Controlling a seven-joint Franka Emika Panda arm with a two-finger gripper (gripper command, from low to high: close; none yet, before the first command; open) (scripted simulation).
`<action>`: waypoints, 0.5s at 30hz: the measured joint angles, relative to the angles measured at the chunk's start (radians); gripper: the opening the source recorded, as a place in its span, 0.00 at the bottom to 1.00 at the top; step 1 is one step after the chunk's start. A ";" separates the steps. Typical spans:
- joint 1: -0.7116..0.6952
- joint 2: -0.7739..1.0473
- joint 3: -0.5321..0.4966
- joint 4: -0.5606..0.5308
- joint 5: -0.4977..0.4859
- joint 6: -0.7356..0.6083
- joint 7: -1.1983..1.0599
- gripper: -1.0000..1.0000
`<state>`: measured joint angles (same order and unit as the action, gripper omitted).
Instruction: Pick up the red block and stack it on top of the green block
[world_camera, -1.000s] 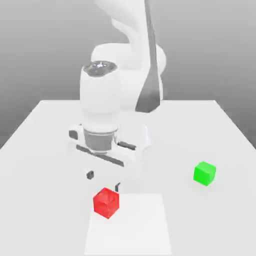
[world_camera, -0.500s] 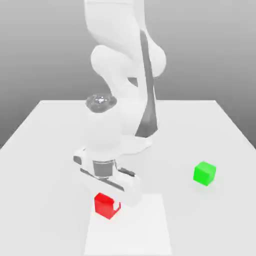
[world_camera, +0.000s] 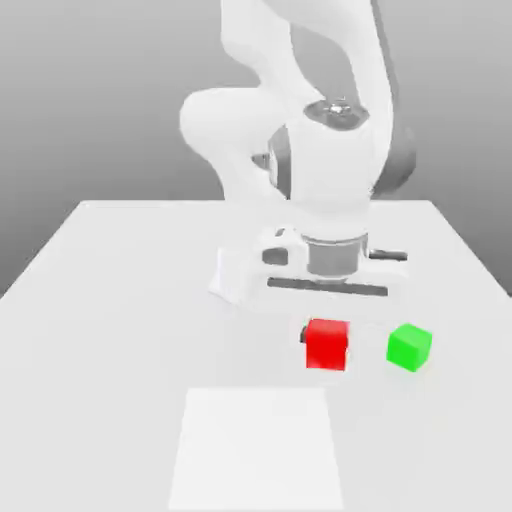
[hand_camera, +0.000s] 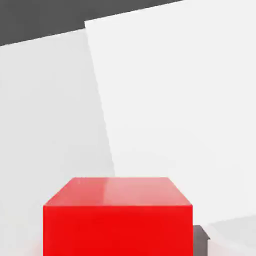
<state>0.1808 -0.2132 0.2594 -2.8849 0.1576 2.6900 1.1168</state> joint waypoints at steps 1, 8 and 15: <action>0.038 -0.014 0.020 -0.006 0.014 -0.007 -0.010 0.00; 0.287 -0.077 0.157 -0.053 0.094 -0.029 -0.065 0.00; 0.218 0.000 0.223 -0.047 -0.037 0.022 0.025 0.00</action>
<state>0.3990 -0.2135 0.4819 -2.9324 0.1207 2.7125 1.1415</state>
